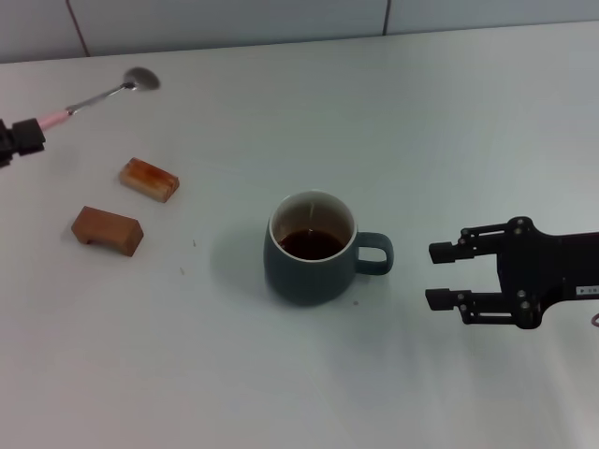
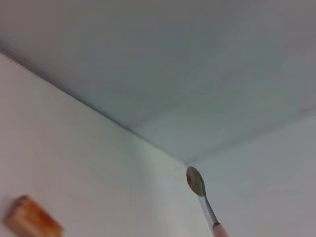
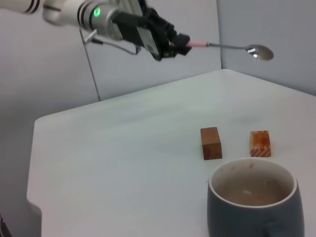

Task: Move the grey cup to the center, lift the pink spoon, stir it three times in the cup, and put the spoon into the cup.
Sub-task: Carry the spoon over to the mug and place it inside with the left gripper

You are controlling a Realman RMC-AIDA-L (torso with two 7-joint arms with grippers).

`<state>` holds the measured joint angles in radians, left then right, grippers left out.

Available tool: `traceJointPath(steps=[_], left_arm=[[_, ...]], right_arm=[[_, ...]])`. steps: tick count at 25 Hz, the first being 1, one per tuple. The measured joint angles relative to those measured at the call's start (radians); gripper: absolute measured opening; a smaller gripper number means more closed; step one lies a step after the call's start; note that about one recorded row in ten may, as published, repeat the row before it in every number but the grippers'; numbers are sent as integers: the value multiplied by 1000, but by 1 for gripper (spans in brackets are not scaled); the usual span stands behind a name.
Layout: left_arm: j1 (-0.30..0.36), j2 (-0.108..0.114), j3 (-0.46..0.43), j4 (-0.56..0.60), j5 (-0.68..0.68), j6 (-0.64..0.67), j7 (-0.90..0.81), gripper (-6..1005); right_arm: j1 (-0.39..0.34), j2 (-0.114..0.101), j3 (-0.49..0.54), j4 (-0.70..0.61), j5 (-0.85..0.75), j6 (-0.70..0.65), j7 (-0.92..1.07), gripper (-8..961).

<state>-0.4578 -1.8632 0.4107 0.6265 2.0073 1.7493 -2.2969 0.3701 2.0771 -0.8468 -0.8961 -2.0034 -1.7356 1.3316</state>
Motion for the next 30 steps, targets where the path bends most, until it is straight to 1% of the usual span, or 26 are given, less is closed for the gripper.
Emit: traceJointPath(steps=[1, 3, 4, 5, 6, 7, 9, 10, 11, 12, 17, 18, 23, 25, 26, 27, 30], left_arm=[[-31, 38, 38, 17, 1, 57, 0, 129], [-46, 50, 44, 43, 1, 89, 0, 129], [-49, 52, 45, 57, 2, 100, 0, 129], [-64, 59, 56, 121, 5, 145, 0, 129], [-64, 59, 56, 121, 5, 145, 0, 129], [-72, 64, 69, 146, 7, 171, 2, 129], [-72, 64, 69, 146, 7, 171, 2, 129], [-80, 70, 94, 174, 8, 195, 3, 129], [-92, 74, 147, 230, 9, 225, 1, 129], [-97, 73, 188, 275, 9, 237, -1, 129], [-106, 65, 272, 378, 6, 254, -2, 129], [-109, 62, 295, 413, 3, 257, -4, 129], [-119, 54, 351, 510, -3, 262, -27, 130], [-120, 50, 382, 560, -13, 263, -29, 130], [-120, 47, 410, 612, -32, 264, -36, 130], [-120, 46, 413, 617, -34, 264, -36, 130], [-121, 41, 447, 708, -68, 264, -54, 130]], right_arm=[[0, 0, 0, 0, 0, 0, 0, 564], [1, 0, 0, -5, 0, 0, 1, 564], [1, 0, 1, -7, 0, 2, 2, 564], [1, 0, 1, -10, 0, 4, 2, 564], [1, 0, 1, -10, 0, 4, 2, 564], [1, 0, 2, -10, -1, 5, 2, 564], [1, 0, 7, -11, -2, 6, 3, 565], [2, -1, 12, -12, -3, 6, 3, 565], [2, -1, 12, -12, -3, 6, 3, 565], [2, -1, 13, -14, -3, 7, 3, 565], [3, -2, 14, -20, -3, 7, 4, 565], [3, -2, 14, -21, -3, 7, 5, 565], [3, -2, 14, -24, -6, 7, 16, 565], [2, -2, 14, -25, -7, 7, 16, 565], [2, -2, 14, -24, -7, 6, 16, 565], [1, -2, 14, -25, -7, 6, 16, 565], [-1, -2, 14, -25, -8, 6, 16, 565]])
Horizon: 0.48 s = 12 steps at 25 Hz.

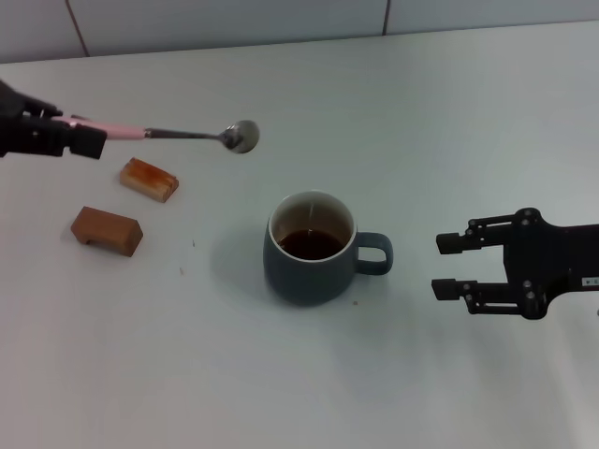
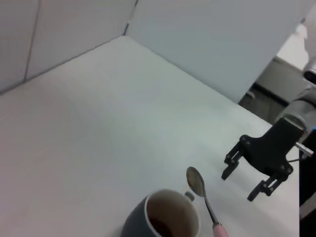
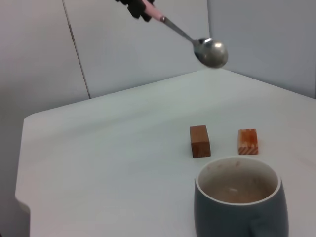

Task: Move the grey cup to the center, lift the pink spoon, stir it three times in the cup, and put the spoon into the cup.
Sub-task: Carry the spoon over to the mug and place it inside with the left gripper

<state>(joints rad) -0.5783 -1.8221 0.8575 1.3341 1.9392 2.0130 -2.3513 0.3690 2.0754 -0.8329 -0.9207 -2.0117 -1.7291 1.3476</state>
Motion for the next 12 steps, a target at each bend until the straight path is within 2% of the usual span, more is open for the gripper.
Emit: traceJointPath(steps=[5, 6, 9, 12], left_arm=[[-11, -5, 77, 145, -47, 0, -38, 130], [-11, -5, 77, 145, -47, 0, -38, 130], [-18, -19, 147, 229, -42, -1, -52, 130], [-29, -32, 181, 267, -18, -2, -54, 130]], right_arm=[[-5, 0, 0, -1, -9, 1, 0, 564], [-5, 0, 0, -1, -9, 1, 0, 564], [-7, 0, 0, -1, -11, 0, 0, 564], [-8, 0, 0, -1, -12, -4, 0, 564]])
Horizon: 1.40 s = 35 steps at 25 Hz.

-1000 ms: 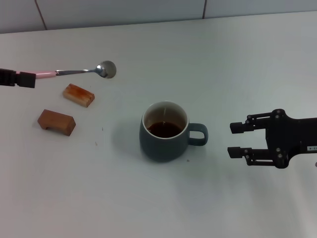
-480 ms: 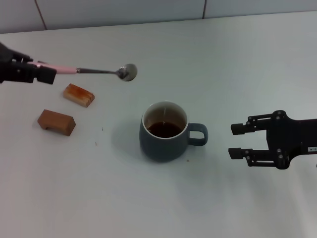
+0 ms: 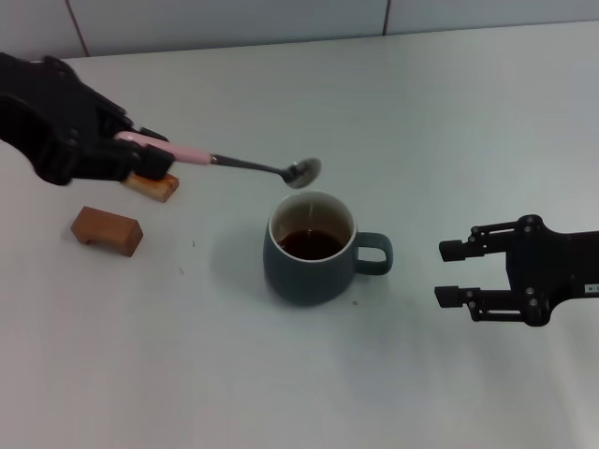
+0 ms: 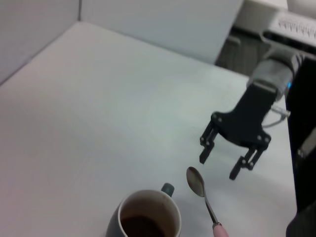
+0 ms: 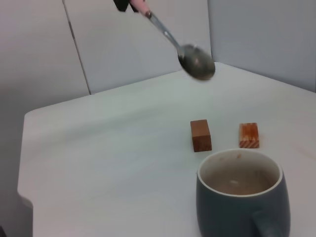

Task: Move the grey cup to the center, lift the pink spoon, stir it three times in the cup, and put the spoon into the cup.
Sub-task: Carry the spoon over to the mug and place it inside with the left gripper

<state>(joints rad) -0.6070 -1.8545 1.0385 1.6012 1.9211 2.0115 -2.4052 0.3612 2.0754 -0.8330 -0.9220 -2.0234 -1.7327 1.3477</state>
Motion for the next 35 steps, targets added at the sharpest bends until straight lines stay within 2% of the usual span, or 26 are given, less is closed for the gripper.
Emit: traceJointPath(steps=[3, 6, 9, 15, 19, 25, 35], left_arm=[[-25, -25, 25, 29, 67, 0, 0, 130], [-39, -37, 43, 33, 107, 0, 3, 130], [-73, -61, 89, 42, 179, 0, 11, 130], [-132, -79, 158, 64, 278, 1, 2, 130], [-174, -118, 226, 84, 400, 1, 13, 129], [-221, -154, 292, 91, 522, 2, 28, 129], [-281, -184, 397, 108, 602, 7, 32, 129]], right_arm=[[-1, 0, 0, 0, -1, -4, 0, 564], [-1, 0, 0, 0, -4, -6, 0, 564], [-1, 0, 0, 0, -8, -10, 1, 565], [-2, 0, -2, 0, -19, -16, 10, 565], [-2, 1, -1, 4, -25, -16, 10, 565], [-3, 2, -5, 6, -26, -19, 11, 564], [-4, 3, -1, 8, -26, -19, 11, 564]])
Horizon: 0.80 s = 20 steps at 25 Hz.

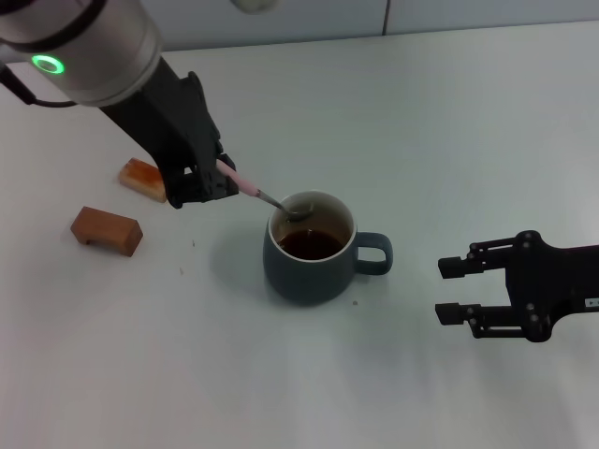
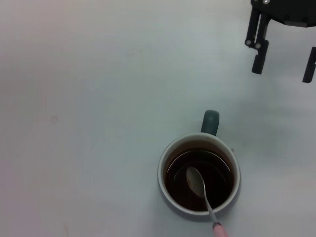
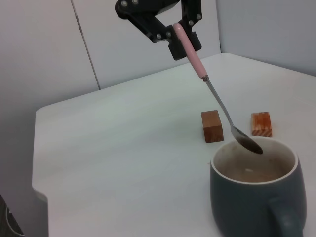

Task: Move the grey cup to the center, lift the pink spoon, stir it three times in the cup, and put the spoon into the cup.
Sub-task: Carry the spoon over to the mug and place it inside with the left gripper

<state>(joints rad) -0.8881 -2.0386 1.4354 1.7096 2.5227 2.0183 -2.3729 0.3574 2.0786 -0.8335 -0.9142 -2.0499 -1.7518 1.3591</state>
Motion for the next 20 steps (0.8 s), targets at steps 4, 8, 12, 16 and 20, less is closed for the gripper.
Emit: traceJointPath(steps=[4, 8, 12, 16, 20], left_arm=[[-10, -12, 19, 1, 19, 0, 9, 129], [-15, -20, 59, -4, 55, -2, 15, 129], [-16, -26, 82, -10, 72, -5, 19, 130], [-17, -29, 91, -9, 70, -6, 21, 130], [-17, -30, 101, -5, 67, -7, 22, 130]], right_arm=[[0, 0, -3, 0, 0, 0, 0, 564], [-1, 0, -2, 1, 0, 0, 0, 564], [-2, 0, -2, 2, 0, 0, 0, 564], [-3, 0, -7, 3, 0, 0, 0, 564], [-3, 0, -9, 3, 0, 0, 0, 564]])
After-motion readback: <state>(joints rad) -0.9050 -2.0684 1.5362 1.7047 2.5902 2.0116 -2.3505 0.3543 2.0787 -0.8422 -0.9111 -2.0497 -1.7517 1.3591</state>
